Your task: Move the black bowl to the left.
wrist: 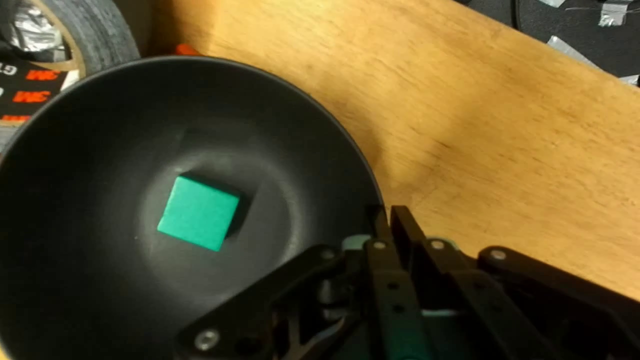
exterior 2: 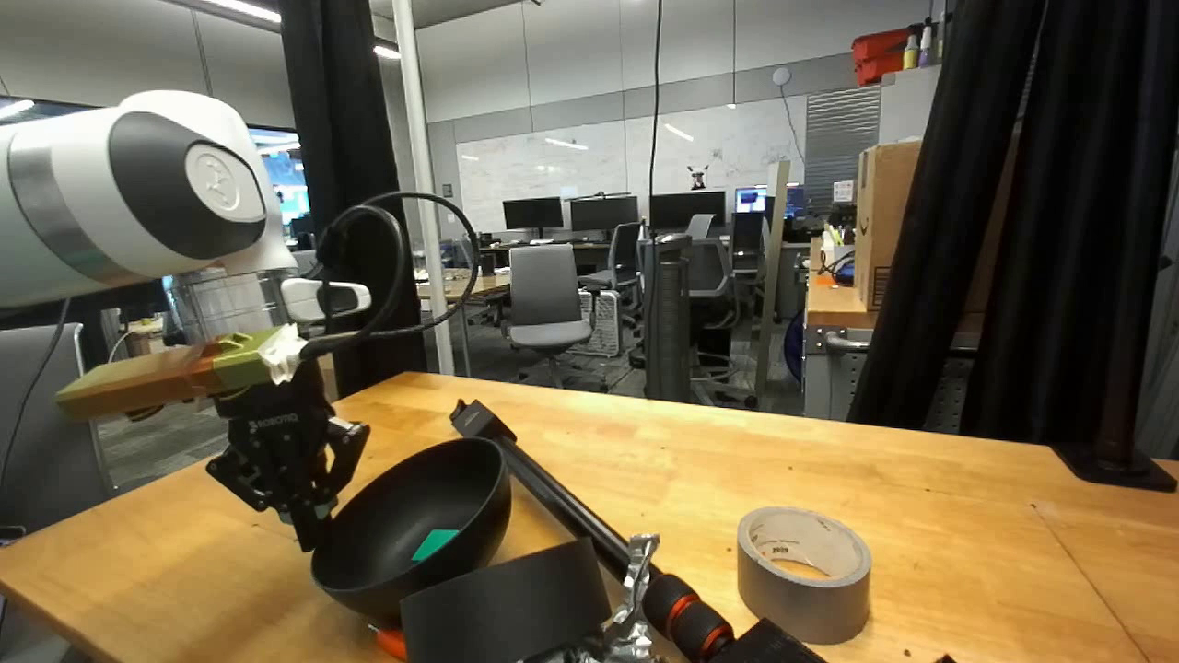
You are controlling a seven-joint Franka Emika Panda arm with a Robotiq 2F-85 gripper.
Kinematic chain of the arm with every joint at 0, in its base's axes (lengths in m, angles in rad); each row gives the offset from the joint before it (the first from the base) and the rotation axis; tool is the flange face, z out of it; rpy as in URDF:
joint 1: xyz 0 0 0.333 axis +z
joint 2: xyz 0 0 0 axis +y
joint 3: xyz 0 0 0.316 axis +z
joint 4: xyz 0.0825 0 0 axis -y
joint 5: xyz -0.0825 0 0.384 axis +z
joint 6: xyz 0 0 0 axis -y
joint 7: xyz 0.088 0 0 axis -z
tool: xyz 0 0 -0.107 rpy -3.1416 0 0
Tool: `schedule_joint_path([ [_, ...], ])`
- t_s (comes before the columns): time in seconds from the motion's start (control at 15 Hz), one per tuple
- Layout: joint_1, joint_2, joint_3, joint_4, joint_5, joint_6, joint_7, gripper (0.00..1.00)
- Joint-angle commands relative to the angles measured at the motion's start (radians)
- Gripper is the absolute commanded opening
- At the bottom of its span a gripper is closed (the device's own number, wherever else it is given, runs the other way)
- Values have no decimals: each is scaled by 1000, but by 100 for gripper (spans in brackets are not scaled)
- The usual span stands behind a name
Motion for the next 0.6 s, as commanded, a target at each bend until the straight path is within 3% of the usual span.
schedule_joint_path([
  [0.0, 1, 7, -3, 1, 2, -8, -1, 15],
  [0.13, 0, 16, -6, 1, 3, -12, -2, 31],
  [0.53, 0, 17, -6, 1, 3, -12, -2, 32],
])
